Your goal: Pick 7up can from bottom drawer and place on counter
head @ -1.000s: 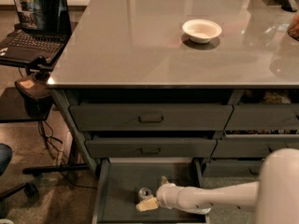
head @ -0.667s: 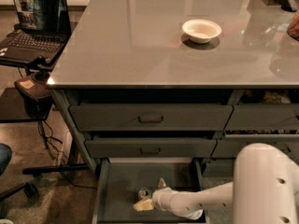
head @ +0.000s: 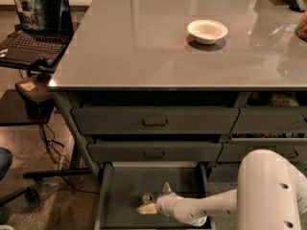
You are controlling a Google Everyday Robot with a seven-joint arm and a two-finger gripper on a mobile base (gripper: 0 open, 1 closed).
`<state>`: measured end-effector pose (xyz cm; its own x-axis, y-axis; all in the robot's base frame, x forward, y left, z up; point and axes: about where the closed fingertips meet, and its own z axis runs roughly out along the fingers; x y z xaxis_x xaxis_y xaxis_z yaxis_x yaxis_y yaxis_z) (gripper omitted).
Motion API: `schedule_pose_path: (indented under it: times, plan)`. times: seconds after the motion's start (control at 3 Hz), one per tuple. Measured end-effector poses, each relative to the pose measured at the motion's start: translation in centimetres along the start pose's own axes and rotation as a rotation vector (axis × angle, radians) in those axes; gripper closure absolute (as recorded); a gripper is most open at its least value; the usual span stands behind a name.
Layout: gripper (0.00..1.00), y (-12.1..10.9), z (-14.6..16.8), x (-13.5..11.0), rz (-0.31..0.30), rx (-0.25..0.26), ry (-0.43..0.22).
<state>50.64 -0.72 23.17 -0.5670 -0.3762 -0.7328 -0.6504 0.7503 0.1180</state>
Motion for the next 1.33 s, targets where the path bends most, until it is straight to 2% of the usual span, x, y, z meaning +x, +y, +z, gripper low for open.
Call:
schedule_pose_path:
  times: [0.33,0.67,1.0,1.33]
  plan:
    - [0.0,-1.1,2.5,2.5,0.068,-0.009,0.009]
    - [0.0,0.0,2.8,3.1,0.077,-0.036,0.002]
    - [0.0,0.8,3.8,4.2,0.061,-0.05,0.03]
    - [0.0,0.9,3.8,4.1,0.06,-0.051,0.031]
